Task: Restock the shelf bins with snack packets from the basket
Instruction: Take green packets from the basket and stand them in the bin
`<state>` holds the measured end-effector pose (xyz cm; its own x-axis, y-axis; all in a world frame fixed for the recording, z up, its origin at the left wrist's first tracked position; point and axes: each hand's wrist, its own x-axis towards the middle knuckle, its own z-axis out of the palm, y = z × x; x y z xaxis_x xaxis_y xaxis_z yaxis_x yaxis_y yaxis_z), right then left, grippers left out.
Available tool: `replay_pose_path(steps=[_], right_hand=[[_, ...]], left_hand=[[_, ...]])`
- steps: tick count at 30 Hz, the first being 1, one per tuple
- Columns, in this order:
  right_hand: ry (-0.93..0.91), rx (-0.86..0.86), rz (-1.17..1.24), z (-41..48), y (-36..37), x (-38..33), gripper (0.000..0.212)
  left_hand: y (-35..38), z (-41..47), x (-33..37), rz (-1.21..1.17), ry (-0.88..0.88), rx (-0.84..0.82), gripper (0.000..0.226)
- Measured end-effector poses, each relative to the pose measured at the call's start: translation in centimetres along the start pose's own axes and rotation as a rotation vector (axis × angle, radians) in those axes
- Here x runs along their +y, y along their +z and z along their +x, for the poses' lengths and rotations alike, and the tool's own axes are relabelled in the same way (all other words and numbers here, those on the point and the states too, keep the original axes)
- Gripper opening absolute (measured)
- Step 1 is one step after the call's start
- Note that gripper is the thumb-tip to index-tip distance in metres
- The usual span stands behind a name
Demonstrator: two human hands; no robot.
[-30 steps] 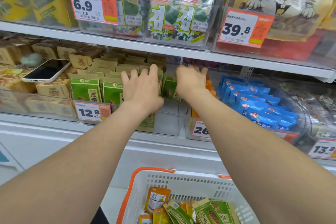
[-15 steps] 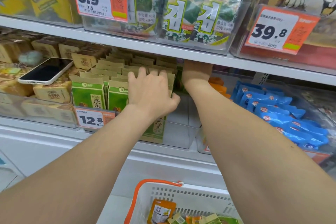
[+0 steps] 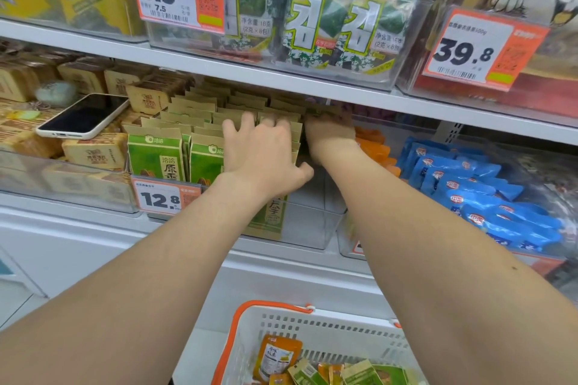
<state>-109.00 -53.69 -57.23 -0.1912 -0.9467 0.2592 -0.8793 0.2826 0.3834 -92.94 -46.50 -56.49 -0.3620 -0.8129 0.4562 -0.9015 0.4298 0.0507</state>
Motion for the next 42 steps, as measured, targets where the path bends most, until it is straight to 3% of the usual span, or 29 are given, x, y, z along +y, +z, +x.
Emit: replay_pose_path(steps=[2,6,8,10,11,12,14,20,22,26,31,33,36,40,42], right_hand=[[0.001,-0.128,0.005,-0.4,0.2,0.2,0.055],[-0.003,-0.244,-0.262,-0.6,0.6,0.7,0.066],[-0.023,-0.292,-0.163,-0.7,1.1,0.0,0.065],[0.098,-0.372,0.165,-1.0,0.4,0.4,0.053],[0.207,-0.421,0.044,-1.2,-0.2,0.8,0.050],[0.095,-0.534,-0.168,-1.5,0.0,1.0,0.054],[-0.080,-0.296,-0.359,-0.9,1.3,0.5,0.076],[-0.053,-0.312,0.006,-5.0,-3.0,1.1,0.077],[-0.066,-0.278,0.140,-7.0,-3.8,1.6,0.066],[-0.010,0.089,0.367,-12.5,-4.3,2.4,0.031],[0.037,0.502,0.381,-19.3,-2.6,2.9,0.017],[0.055,0.578,0.427,-22.4,-1.2,3.1,0.017],[0.043,0.406,0.532,-26.5,2.0,3.1,0.022],[-0.134,-0.058,0.536,-30.2,7.3,3.5,0.024],[-0.210,-0.274,0.532,-32.1,10.0,3.4,0.022]], left_hand=[[-0.2,-0.1,-0.1,0.004,0.012,-0.025,0.075],[-0.4,-0.2,-0.4,0.016,0.028,-0.060,0.086],[-0.6,-0.2,-0.5,0.019,0.035,-0.070,0.090],[-0.7,-0.3,-0.4,0.016,0.039,-0.080,0.093],[-0.9,-0.3,-0.4,0.013,0.041,-0.085,0.095],[-0.9,-0.4,-0.3,0.013,0.043,-0.091,0.096],[-1.1,-0.6,-0.2,0.017,0.047,-0.098,0.099],[-1.6,-1.6,0.8,-0.016,0.032,-0.073,0.088],[-1.9,-2.2,1.3,-0.044,0.030,-0.046,0.081],[-2.4,-4.2,2.5,-0.124,0.066,-0.013,0.068],[-2.9,-7.9,4.4,-0.055,0.115,0.132,0.036],[-2.5,-9.8,5.5,0.028,0.157,0.058,0.026],[-0.9,-12.7,6.9,0.083,0.285,-0.241,0.006],[1.9,-15.9,7.6,0.143,0.497,-0.588,0.009],[3.5,-17.3,7.6,0.178,0.621,-0.761,0.027]])
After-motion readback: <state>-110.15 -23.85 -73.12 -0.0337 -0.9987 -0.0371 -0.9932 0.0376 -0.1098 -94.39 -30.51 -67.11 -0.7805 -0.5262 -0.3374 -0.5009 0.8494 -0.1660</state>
